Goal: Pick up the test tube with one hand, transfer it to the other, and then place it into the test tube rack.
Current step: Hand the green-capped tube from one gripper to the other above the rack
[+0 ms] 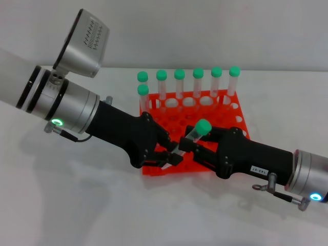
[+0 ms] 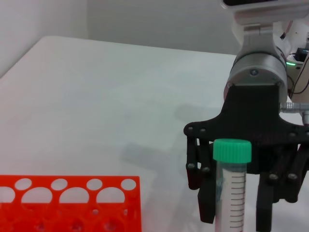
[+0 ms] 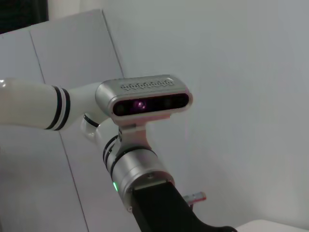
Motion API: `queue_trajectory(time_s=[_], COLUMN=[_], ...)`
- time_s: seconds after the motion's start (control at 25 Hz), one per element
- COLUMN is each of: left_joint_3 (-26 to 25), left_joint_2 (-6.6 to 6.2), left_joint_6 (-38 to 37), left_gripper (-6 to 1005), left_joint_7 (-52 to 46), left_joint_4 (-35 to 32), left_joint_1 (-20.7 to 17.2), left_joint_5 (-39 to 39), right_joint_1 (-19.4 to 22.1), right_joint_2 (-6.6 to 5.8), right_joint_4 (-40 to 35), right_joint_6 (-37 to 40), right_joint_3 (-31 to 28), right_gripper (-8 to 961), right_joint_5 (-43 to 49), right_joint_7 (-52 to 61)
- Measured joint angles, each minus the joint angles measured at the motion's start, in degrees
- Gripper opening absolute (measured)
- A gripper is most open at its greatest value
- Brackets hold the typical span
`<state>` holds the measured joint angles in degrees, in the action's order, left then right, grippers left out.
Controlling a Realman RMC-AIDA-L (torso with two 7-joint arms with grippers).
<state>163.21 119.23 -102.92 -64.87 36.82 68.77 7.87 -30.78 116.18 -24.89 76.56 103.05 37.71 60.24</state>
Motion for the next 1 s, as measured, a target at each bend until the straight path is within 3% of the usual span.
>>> queue_trajectory(time_s=[0.52, 1.0], left_joint_3=[0.0, 0.0], left_joint_2=[-0.04, -0.05], left_joint_6=[0.2, 0.2], left_gripper=[214, 217], left_joint_7=[0.2, -0.2], left_joint_4=[0.0, 0.0], left_joint_1=[-0.1, -0.1], left_joint_5=[-0.1, 0.1], right_joint_1=[-0.3, -0.2], right_joint_2=[0.0, 0.0], right_joint_4=[0.1, -0.2], right_joint_6=[-0.8, -1.0], right_joint_3=[0.1, 0.1], right_gripper=[242, 205], right_joint_5=[0.0, 0.1], right_joint_7=[-1.0, -1.1])
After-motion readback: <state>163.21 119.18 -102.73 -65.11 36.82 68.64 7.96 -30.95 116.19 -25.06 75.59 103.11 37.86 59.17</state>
